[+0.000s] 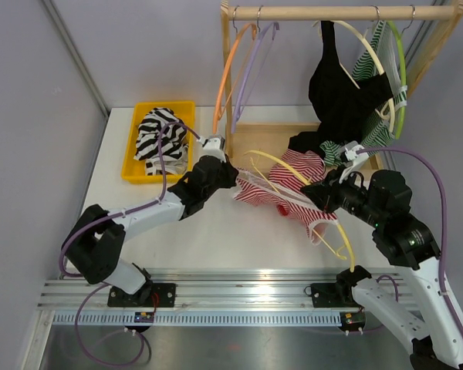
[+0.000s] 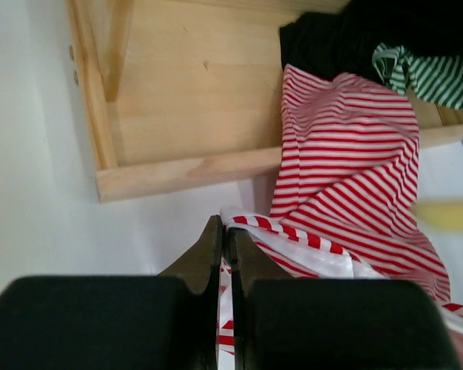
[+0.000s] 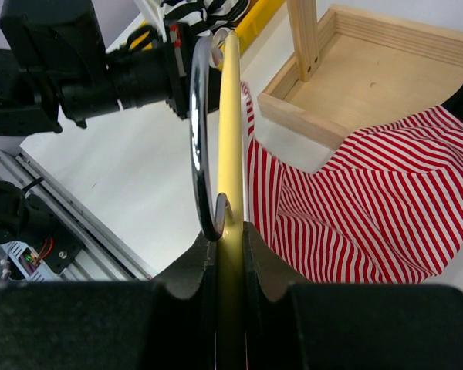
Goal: Remove the tank top from the hanger
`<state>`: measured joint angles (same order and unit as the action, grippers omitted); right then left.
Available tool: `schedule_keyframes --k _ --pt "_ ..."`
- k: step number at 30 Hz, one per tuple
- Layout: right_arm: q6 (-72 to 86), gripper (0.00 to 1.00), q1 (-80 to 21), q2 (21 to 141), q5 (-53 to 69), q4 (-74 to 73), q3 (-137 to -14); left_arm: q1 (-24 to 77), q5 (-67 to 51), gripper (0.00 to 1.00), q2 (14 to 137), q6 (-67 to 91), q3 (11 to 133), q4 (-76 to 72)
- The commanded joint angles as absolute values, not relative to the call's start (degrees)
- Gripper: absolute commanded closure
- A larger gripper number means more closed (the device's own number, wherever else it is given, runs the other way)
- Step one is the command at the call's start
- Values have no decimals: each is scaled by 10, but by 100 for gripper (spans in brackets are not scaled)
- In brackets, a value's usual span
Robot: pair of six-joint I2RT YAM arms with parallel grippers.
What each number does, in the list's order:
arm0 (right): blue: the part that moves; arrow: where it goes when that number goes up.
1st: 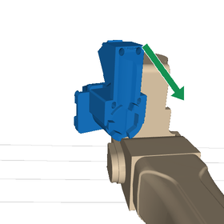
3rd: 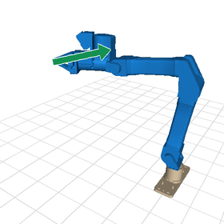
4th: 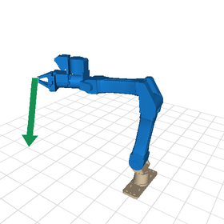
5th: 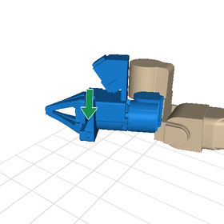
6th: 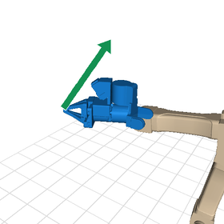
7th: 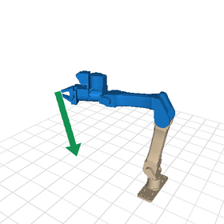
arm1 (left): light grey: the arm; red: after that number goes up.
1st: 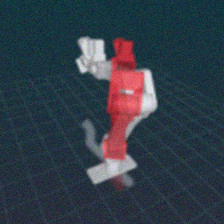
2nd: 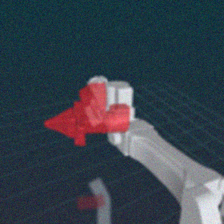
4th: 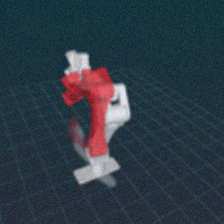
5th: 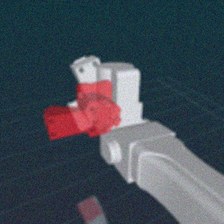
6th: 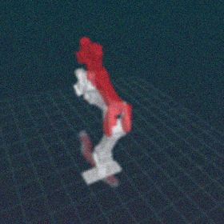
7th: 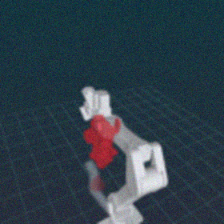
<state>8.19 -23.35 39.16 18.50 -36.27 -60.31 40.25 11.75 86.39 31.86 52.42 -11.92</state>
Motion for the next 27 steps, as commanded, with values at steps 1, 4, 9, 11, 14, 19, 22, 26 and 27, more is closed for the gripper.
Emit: schedule_keyframes --k 1,4,9,11,14,19,22,26,27 --pt "88 100 -235 362 162 -333 -615 425 139 100 832 295 482 -166" --pt "93 100 -235 360 145 -321 -616 478 147 100 802 268 459 -171" --pt "102 100 -236 366 93 -286 -618 560 134 100 735 244 408 -163" --pt "104 100 -236 371 69 -271 -623 595 133 100 709 241 371 -156" --pt "106 100 -235 378 27 -246 -628 650 141 100 651 250 331 -149" --pt "115 100 -235 384 -20 -189 -622 762 187 100 586 279 272 -128" --pt "116 100 -235 391 -28 -165 -618 843 221 100 577 310 271 -108" --pt "106 100 -235 413 -30 -146 -615 978 301 100 591 362 288 -81" --pt "101 100 -236 417 -31 -141 -617 998 317 100 598 373 305 -70"
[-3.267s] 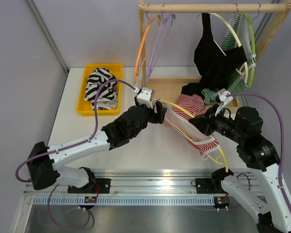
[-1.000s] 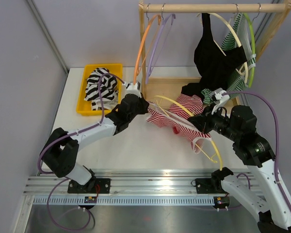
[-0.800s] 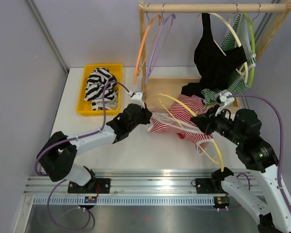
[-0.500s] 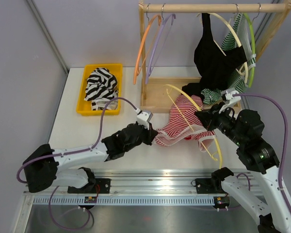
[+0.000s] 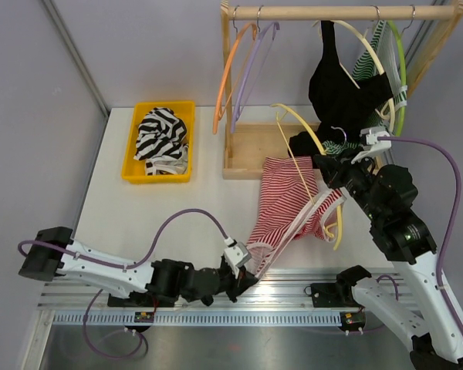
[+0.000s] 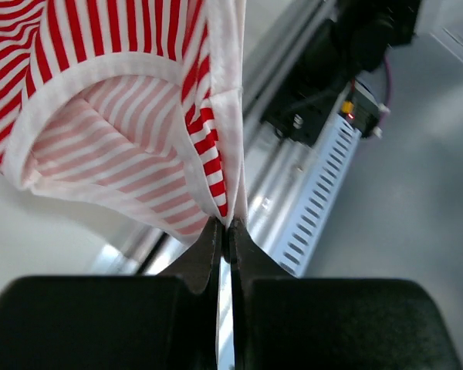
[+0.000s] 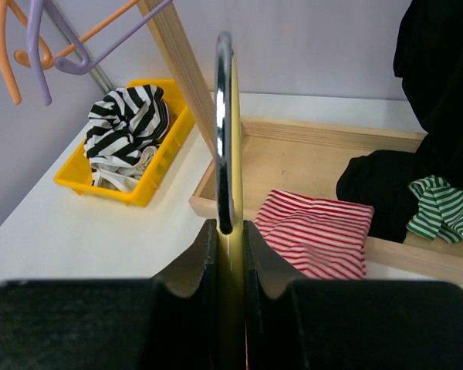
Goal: Remove the tank top from the hanger
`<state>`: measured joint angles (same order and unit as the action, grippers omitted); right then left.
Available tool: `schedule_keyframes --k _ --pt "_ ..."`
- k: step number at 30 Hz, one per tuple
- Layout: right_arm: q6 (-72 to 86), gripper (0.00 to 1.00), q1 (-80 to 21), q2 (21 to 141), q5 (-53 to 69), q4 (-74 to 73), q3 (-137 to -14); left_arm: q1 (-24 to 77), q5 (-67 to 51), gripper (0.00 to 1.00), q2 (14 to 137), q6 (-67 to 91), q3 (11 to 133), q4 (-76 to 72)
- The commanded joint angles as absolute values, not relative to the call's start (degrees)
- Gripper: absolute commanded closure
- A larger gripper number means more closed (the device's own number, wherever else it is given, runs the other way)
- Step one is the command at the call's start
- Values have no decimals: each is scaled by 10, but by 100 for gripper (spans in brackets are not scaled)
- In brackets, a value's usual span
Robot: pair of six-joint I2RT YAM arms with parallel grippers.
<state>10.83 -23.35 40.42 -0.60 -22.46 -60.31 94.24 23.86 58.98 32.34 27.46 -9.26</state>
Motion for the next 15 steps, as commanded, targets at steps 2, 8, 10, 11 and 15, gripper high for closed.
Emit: schedule_keyframes --k 2,8,10,11,15 --pt "94 100 -235 429 -28 -136 -620 1050 358 100 631 400 323 -34" --pt "70 100 -235 446 -26 -105 -615 1150 428 100 719 451 422 65" --pt "62 100 -236 447 -26 -98 -615 1173 445 100 743 467 440 90" --pt "55 100 -236 453 -28 -98 -618 1179 448 100 748 472 448 96" --pt "47 100 -235 463 -41 -95 -632 1197 455 100 744 484 444 99"
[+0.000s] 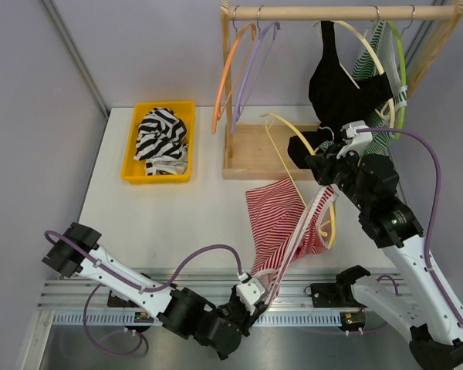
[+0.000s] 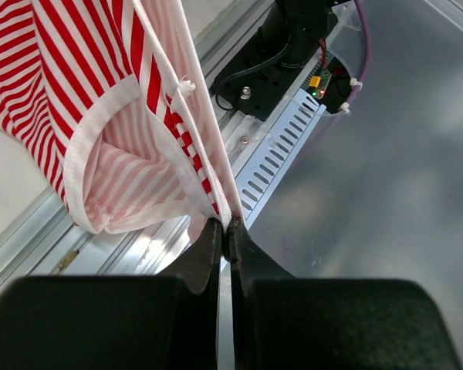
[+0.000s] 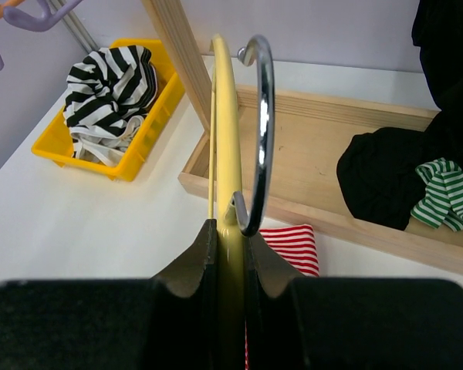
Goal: Remove the tank top from the hanger
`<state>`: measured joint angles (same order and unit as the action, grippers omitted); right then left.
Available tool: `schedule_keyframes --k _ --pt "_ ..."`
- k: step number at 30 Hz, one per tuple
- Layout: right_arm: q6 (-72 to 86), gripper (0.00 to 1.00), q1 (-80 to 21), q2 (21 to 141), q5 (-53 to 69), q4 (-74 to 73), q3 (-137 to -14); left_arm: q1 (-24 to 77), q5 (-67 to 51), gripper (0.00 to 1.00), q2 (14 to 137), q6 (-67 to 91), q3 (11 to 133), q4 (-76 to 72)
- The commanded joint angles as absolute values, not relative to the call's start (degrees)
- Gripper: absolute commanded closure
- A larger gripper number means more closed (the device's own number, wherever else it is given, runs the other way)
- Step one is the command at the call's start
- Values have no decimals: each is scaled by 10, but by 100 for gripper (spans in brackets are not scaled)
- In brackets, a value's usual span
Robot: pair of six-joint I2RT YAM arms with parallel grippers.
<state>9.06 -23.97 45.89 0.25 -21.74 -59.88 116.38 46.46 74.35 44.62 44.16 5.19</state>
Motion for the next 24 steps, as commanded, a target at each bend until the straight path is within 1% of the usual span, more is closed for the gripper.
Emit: schedule_keyframes --k 1,7,17,22,24 --pt "47 100 -235 466 -45 -90 -632 1200 457 100 743 485 441 97" --pt "26 100 -236 507 -53 -61 -664 1217 461 100 731 480 429 82" --pt "-60 100 -235 628 -81 52 -717 1243 468 100 696 468 405 61" --pt "-72 100 -231 691 -83 64 -749 1255 491 100 683 490 401 83" --pt "-66 100 -231 697 -76 69 -746 1256 510 100 682 501 402 100"
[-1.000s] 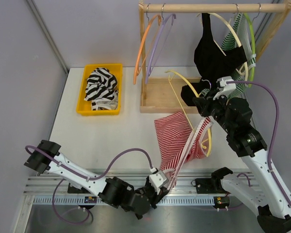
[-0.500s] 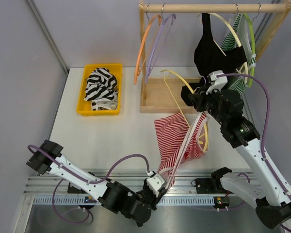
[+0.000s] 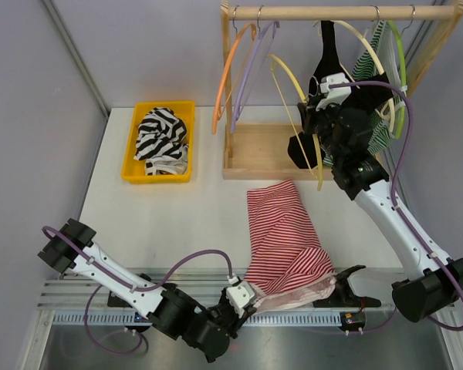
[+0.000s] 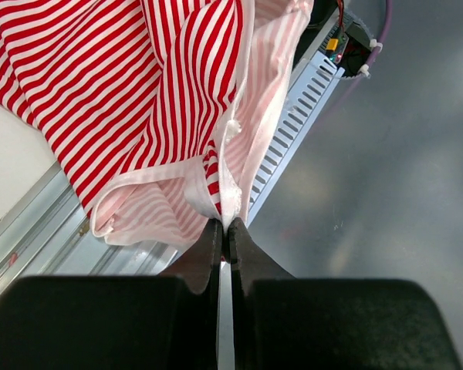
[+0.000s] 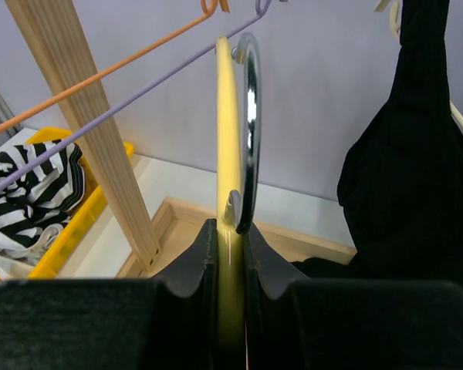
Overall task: Remove the tank top from the hanger
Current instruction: Remove the tank top from the hanger, then hang the hanger back to the clothesline with the right arm
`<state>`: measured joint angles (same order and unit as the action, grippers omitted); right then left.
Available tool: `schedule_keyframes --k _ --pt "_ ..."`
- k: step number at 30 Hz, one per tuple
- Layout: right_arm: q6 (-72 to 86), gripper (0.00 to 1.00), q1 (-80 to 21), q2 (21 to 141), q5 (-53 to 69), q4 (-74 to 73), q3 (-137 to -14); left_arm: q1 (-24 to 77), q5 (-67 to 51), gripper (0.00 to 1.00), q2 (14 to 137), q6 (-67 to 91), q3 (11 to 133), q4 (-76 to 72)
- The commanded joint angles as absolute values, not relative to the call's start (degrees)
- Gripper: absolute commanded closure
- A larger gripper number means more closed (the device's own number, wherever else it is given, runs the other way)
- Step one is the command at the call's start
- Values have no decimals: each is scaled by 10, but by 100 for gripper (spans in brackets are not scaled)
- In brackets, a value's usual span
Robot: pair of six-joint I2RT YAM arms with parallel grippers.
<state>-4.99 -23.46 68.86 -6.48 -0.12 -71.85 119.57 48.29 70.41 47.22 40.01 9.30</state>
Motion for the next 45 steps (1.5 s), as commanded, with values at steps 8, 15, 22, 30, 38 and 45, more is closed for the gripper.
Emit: schedule_keyframes --k 8,15,22,30,38,45 --pt "-56 100 -230 668 -73 10 -740 1241 634 100 708 506 453 209" --pt "-32 100 -231 607 -62 -113 -743 1057 591 100 718 261 437 -2" --pt "-4 100 -231 551 -81 -220 -737 861 506 100 744 150 452 -112" --pt "10 100 -231 539 -105 -258 -729 793 458 100 838 138 509 -119" --pt "13 100 -232 550 -120 -250 -748 782 476 1 828 161 512 -88" --pt "8 100 -231 632 -129 -243 -837 769 496 1 752 169 502 -44"
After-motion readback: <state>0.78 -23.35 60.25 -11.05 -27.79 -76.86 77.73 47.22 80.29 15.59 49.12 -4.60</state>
